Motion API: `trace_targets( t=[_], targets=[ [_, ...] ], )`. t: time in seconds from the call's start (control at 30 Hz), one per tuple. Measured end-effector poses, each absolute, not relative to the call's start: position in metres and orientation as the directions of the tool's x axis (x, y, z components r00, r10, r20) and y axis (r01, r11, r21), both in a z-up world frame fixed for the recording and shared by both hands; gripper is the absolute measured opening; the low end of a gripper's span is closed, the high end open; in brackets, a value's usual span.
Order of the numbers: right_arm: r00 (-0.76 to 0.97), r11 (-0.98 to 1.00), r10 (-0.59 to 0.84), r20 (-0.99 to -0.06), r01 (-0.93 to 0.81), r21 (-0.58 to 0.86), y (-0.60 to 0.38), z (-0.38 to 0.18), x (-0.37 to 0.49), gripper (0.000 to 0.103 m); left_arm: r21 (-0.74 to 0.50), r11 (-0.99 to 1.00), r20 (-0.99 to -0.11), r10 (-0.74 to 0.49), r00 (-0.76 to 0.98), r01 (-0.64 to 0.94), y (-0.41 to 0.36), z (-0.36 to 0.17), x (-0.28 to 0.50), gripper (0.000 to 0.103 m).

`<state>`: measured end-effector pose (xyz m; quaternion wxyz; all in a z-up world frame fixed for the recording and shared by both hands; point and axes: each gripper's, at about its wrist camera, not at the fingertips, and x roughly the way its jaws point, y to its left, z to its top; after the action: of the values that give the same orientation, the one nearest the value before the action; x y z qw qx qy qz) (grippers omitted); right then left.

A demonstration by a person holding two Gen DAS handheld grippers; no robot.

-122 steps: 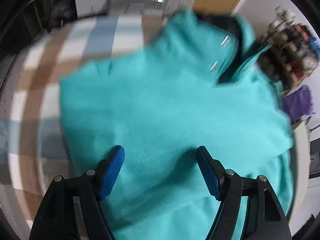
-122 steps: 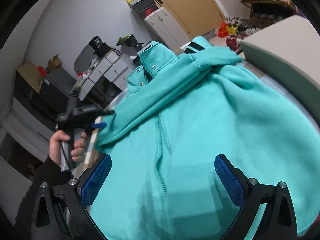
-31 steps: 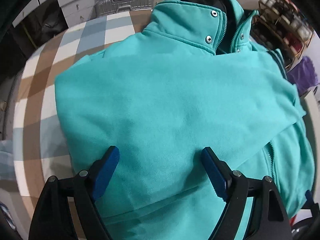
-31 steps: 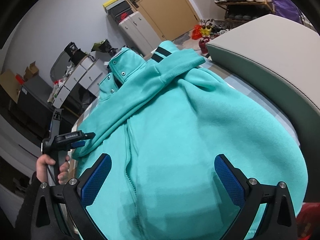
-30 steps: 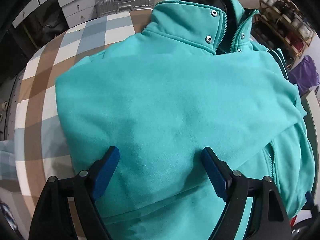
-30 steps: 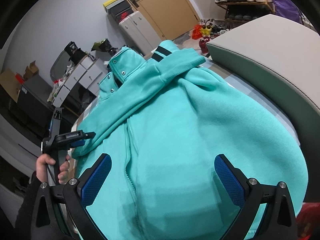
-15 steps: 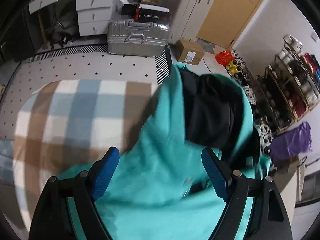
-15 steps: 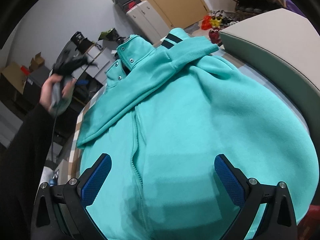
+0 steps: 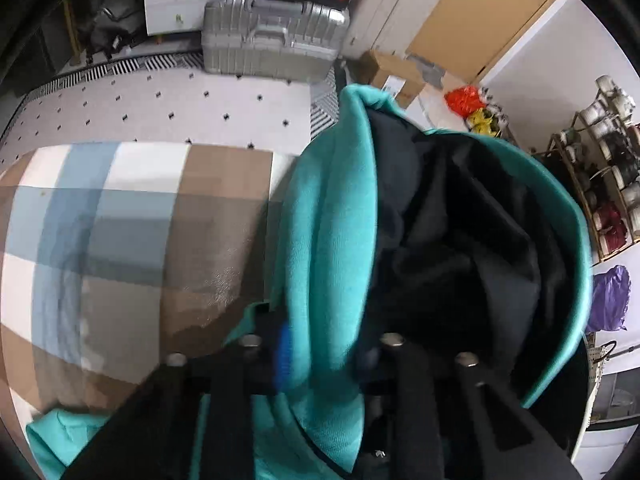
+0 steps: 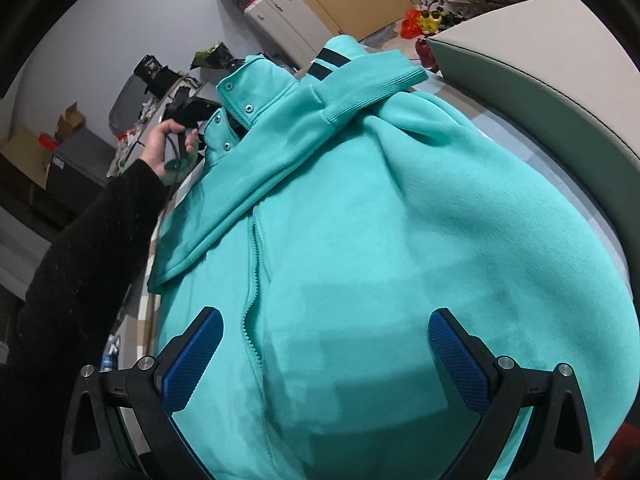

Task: Fold large clothes
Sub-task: 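Grasp the black-lined hood with the left gripper and fold it over the body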

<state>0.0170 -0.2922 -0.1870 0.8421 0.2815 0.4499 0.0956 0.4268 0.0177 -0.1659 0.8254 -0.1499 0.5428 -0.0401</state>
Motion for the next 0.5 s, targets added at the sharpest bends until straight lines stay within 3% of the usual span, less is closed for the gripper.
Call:
trace_targets(
  t=[0.23, 0.5],
  targets=[
    [0.608, 0.819, 0.421, -0.673, 0.065, 0.571, -0.286, -0.176, 0.01, 0.103, -0.235, 0.965, -0.84, -0.262, 0.475, 0.116, -0.012, -0.093, 0.334, 0.009],
    [0.614, 0.824, 0.416, -0.671, 0.058, 0.564, -0.277, -0.173, 0.008, 0.103, -0.24, 0.906, -0.856, -0.367, 0.363, 0.349, -0.003, -0.113, 0.204, 0.01]
  ],
)
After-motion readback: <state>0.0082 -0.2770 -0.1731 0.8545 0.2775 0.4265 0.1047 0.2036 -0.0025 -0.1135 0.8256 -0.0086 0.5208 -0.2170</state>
